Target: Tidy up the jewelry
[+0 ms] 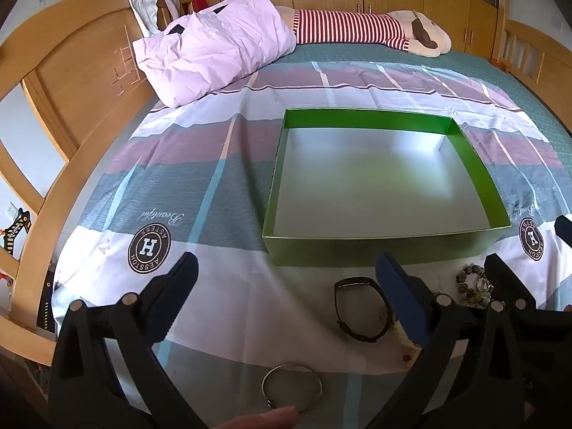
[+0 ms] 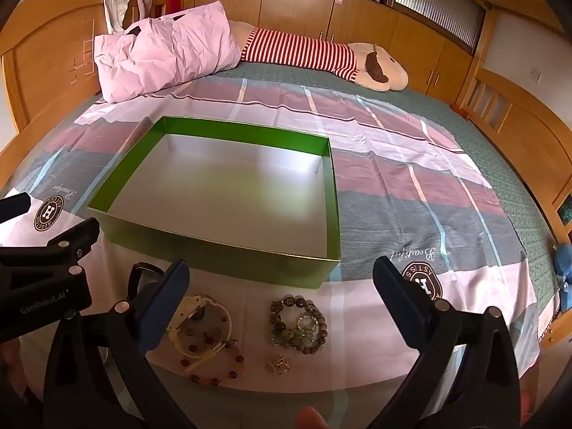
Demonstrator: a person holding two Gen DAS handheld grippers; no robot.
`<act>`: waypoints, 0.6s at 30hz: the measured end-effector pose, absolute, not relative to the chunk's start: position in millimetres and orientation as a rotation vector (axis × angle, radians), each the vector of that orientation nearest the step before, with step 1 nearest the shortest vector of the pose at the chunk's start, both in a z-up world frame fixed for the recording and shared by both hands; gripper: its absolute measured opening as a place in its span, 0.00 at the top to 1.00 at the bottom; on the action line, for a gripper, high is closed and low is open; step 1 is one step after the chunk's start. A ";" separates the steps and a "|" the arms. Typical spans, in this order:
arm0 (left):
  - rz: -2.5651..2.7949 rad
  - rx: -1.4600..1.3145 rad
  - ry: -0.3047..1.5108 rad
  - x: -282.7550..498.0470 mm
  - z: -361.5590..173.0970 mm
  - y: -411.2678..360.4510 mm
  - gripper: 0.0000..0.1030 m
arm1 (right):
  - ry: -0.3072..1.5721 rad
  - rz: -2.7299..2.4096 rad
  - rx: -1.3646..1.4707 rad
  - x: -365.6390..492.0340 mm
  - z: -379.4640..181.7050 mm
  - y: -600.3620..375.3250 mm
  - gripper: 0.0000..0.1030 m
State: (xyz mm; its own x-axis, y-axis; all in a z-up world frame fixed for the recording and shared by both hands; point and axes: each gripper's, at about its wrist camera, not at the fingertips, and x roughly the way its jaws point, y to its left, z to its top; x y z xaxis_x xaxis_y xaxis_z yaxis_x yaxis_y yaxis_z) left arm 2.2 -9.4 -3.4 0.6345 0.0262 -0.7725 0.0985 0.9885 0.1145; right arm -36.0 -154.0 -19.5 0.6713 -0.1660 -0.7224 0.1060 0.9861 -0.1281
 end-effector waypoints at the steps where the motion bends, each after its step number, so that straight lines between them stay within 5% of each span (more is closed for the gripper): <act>1: -0.041 0.149 0.884 2.4 -3.5 -9.8 0.02 | 0.820 -0.154 -0.078 -36.0 -19.7 -154.4 0.01; 18: -0.044 0.170 0.888 1.3 -8.4 -5.0 0.02 | 0.827 -0.156 -0.074 -36.0 -21.7 -157.8 0.01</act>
